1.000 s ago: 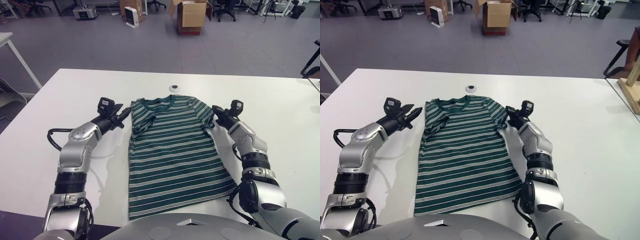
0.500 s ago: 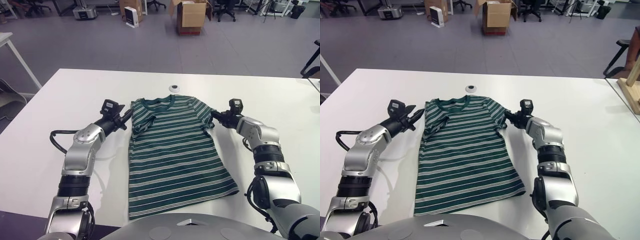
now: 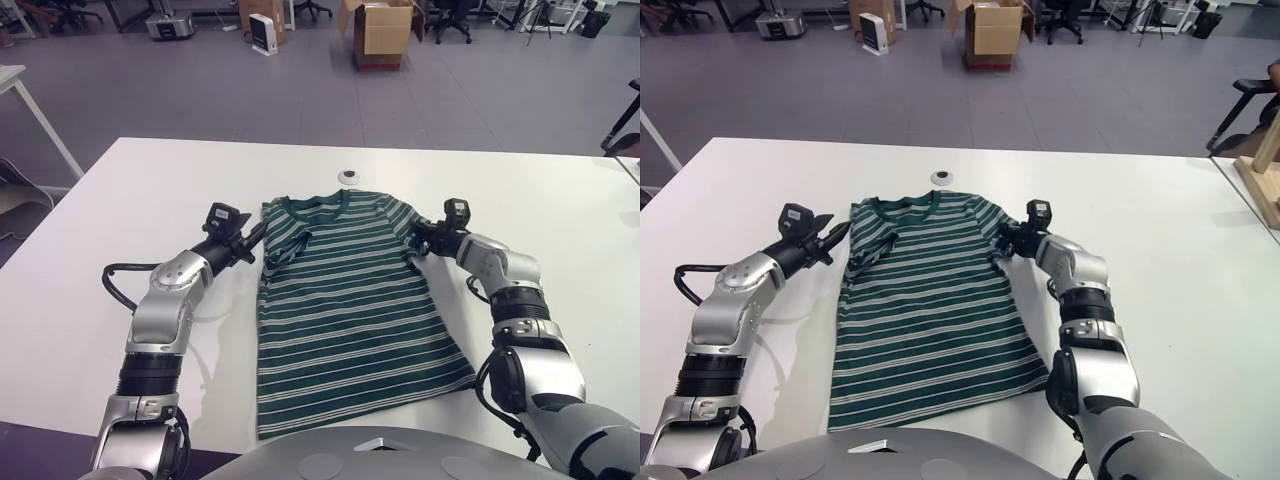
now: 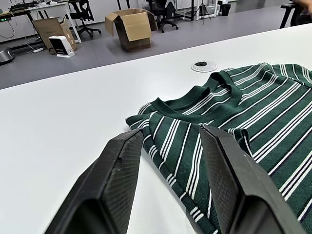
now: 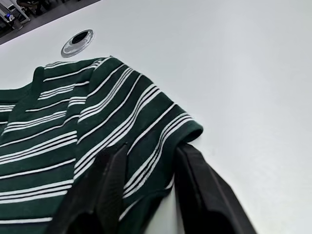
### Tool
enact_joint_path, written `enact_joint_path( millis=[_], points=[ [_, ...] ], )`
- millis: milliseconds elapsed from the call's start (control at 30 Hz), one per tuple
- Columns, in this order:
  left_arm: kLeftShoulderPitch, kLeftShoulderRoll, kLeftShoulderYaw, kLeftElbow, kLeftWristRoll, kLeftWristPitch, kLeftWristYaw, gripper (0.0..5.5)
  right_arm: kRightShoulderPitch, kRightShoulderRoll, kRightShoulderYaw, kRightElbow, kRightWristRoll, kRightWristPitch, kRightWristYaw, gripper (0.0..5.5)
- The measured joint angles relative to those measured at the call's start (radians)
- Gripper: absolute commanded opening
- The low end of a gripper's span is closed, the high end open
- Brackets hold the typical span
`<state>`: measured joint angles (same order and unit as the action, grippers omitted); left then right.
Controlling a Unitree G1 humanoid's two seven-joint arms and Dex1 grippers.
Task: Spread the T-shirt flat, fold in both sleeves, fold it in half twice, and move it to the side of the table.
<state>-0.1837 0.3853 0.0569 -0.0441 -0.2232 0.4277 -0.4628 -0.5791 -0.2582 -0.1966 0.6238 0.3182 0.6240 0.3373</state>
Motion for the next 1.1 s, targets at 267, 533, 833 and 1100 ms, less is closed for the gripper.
enact_joint_path(
  millis=[267,533,833,1100],
  points=[
    [0.001,0.0,-0.016,0.0,0.005,-0.013,0.0,2.14,-0.007,0.004,-0.036,-0.005,0.005,-0.01,-0.007,0.02],
    [0.006,0.0,-0.029,0.0,0.031,-0.02,0.0,2.14,-0.019,0.024,-0.024,-0.084,0.03,0.0,-0.012,0.02],
    [0.015,0.001,-0.053,0.0,0.039,-0.021,-0.009,2.14,-0.006,0.06,0.193,-0.278,-0.048,0.026,0.033,0.02],
    [0.019,0.009,-0.072,0.0,0.042,-0.026,-0.024,2.14,0.019,0.083,0.359,-0.266,-0.169,-0.033,0.066,0.37]
  ],
)
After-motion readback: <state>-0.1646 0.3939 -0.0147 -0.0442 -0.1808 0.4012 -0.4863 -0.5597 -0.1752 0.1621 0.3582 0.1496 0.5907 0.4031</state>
